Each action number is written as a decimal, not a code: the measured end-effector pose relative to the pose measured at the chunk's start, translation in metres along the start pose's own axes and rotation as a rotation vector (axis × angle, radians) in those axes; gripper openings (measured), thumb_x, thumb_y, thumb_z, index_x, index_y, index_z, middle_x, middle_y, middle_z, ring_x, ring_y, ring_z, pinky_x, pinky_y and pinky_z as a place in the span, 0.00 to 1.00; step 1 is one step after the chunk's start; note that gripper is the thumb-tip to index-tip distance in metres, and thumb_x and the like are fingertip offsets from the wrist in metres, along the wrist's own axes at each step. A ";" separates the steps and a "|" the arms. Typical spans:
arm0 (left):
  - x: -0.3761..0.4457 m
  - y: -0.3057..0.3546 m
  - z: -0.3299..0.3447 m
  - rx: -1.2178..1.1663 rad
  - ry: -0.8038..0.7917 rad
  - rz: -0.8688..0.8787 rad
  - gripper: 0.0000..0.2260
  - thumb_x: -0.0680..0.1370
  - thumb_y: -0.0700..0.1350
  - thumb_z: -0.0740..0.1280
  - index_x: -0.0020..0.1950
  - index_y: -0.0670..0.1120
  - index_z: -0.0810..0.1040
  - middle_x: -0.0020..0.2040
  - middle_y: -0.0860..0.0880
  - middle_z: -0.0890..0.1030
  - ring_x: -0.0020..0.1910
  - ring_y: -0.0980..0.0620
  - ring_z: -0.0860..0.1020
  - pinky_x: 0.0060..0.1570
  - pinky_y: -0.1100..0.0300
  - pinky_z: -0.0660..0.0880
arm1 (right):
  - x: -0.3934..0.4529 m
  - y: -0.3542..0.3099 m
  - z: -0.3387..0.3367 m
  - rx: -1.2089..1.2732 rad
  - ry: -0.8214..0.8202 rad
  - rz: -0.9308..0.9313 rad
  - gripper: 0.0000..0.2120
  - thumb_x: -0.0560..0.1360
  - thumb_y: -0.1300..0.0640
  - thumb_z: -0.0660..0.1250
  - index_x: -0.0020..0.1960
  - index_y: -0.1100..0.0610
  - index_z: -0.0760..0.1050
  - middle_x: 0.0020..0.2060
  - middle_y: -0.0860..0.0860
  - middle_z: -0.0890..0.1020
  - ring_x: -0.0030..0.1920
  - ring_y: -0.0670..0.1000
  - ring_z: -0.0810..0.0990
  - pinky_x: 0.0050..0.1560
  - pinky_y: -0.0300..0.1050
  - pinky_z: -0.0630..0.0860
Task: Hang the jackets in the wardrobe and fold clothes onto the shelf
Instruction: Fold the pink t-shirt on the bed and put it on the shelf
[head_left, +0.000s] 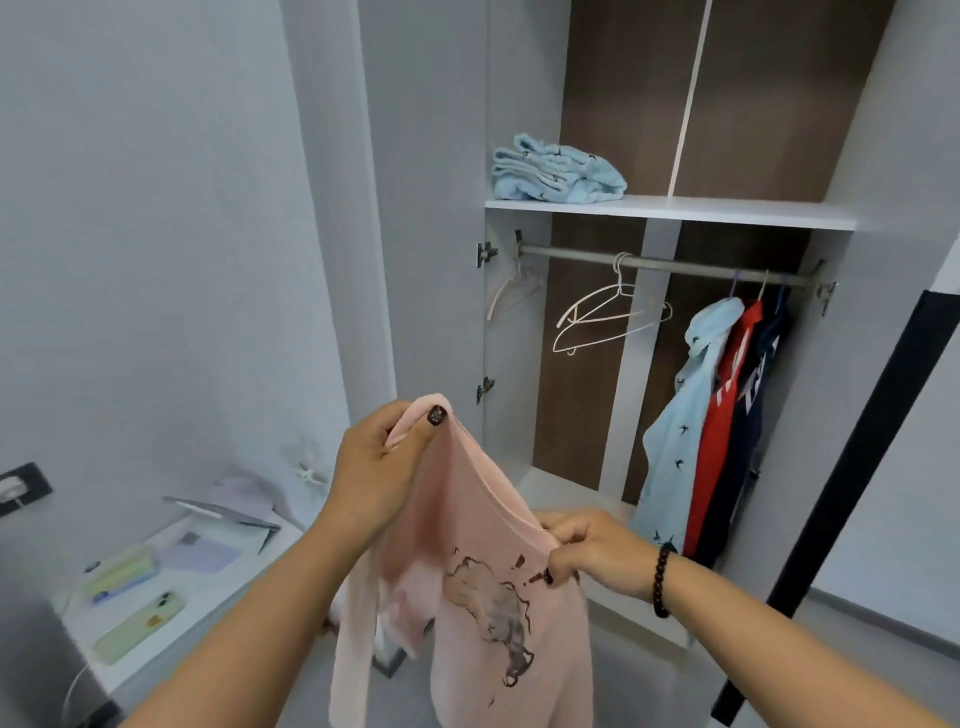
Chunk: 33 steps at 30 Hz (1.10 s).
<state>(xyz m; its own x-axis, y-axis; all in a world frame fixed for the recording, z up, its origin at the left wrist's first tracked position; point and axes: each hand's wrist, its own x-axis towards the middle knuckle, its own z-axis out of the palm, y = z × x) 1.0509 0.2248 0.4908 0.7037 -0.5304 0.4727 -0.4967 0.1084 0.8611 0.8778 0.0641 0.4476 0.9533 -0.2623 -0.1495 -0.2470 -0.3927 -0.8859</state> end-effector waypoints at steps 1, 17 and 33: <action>-0.003 0.004 -0.004 0.036 0.005 0.029 0.09 0.78 0.48 0.68 0.38 0.52 0.80 0.32 0.53 0.75 0.32 0.60 0.71 0.32 0.72 0.66 | 0.002 -0.002 0.007 -0.050 -0.034 -0.016 0.05 0.65 0.70 0.68 0.37 0.73 0.78 0.49 0.43 0.82 0.47 0.46 0.77 0.44 0.41 0.72; -0.143 0.059 -0.099 0.294 0.764 -0.059 0.14 0.80 0.53 0.64 0.34 0.56 0.75 0.28 0.61 0.73 0.26 0.66 0.68 0.25 0.74 0.63 | -0.003 -0.033 0.072 -0.451 0.064 -0.612 0.20 0.71 0.55 0.68 0.51 0.37 0.61 0.42 0.38 0.72 0.41 0.42 0.73 0.38 0.33 0.70; -0.315 0.155 -0.248 0.953 0.769 -0.336 0.15 0.73 0.54 0.73 0.31 0.48 0.76 0.23 0.55 0.69 0.26 0.58 0.67 0.24 0.68 0.60 | 0.005 -0.120 0.141 -0.125 -0.099 -0.643 0.11 0.66 0.57 0.77 0.34 0.55 0.75 0.26 0.41 0.76 0.28 0.40 0.70 0.29 0.30 0.64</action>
<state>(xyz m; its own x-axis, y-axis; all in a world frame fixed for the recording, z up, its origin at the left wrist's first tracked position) 0.8784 0.6174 0.5220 0.8189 0.2434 0.5198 -0.1797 -0.7513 0.6350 0.9362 0.2342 0.4914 0.9276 0.1382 0.3471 0.3639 -0.5448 -0.7555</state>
